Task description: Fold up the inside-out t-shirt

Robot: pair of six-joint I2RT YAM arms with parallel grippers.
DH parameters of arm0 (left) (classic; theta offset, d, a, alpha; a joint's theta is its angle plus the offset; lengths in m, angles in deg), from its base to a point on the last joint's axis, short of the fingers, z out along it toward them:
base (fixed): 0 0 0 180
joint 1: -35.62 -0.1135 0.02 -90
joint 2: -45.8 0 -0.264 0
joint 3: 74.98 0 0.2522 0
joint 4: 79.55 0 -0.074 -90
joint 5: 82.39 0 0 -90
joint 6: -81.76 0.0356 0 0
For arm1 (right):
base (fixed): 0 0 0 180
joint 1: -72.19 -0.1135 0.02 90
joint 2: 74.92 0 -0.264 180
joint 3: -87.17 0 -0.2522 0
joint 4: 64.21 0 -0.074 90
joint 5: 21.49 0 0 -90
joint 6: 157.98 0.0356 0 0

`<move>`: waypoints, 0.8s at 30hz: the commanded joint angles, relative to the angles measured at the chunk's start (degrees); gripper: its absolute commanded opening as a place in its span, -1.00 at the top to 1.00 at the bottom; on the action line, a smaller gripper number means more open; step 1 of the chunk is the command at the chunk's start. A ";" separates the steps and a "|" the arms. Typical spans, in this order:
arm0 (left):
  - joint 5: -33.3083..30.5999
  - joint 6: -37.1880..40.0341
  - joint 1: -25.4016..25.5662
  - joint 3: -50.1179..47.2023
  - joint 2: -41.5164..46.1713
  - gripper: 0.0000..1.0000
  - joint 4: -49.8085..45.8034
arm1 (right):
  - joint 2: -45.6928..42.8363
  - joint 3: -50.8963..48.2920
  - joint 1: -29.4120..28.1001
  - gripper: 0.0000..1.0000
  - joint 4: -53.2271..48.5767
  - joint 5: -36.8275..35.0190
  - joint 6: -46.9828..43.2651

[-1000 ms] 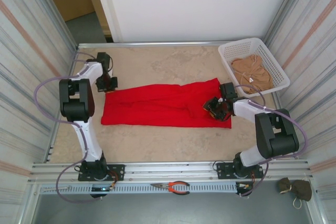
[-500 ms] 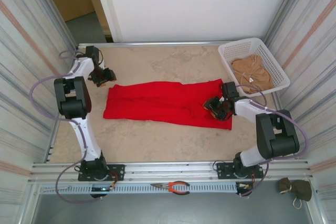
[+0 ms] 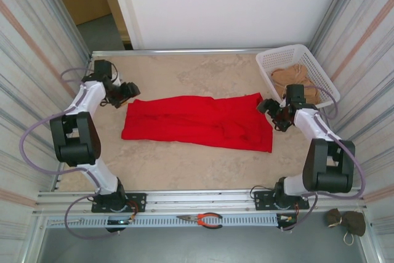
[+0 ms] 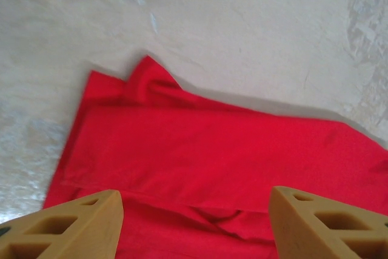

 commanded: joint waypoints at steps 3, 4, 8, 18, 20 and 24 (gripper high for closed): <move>2.85 -1.47 0.65 -3.69 0.85 -0.30 2.61 | 3.94 0.23 -0.14 -0.91 -0.15 2.55 -4.68; 2.89 -1.53 0.64 -3.89 0.79 -0.30 2.65 | 4.57 0.23 -0.49 -0.92 0.14 2.66 -4.63; 3.12 -1.52 0.67 -4.16 0.69 -0.30 2.98 | 7.16 0.55 -2.74 -0.93 0.44 2.16 -4.30; 3.19 -1.38 0.60 -2.83 1.18 -0.30 2.60 | 5.12 0.21 -8.03 -0.93 -2.84 -8.14 -2.82; 3.30 -1.37 0.60 -2.72 1.18 -0.31 2.67 | 5.33 0.41 -8.43 -0.94 -4.11 -10.78 -3.04; 3.46 -1.36 0.64 -2.25 0.93 -0.31 2.55 | 5.97 0.57 -7.98 -0.95 -5.11 -15.24 -4.17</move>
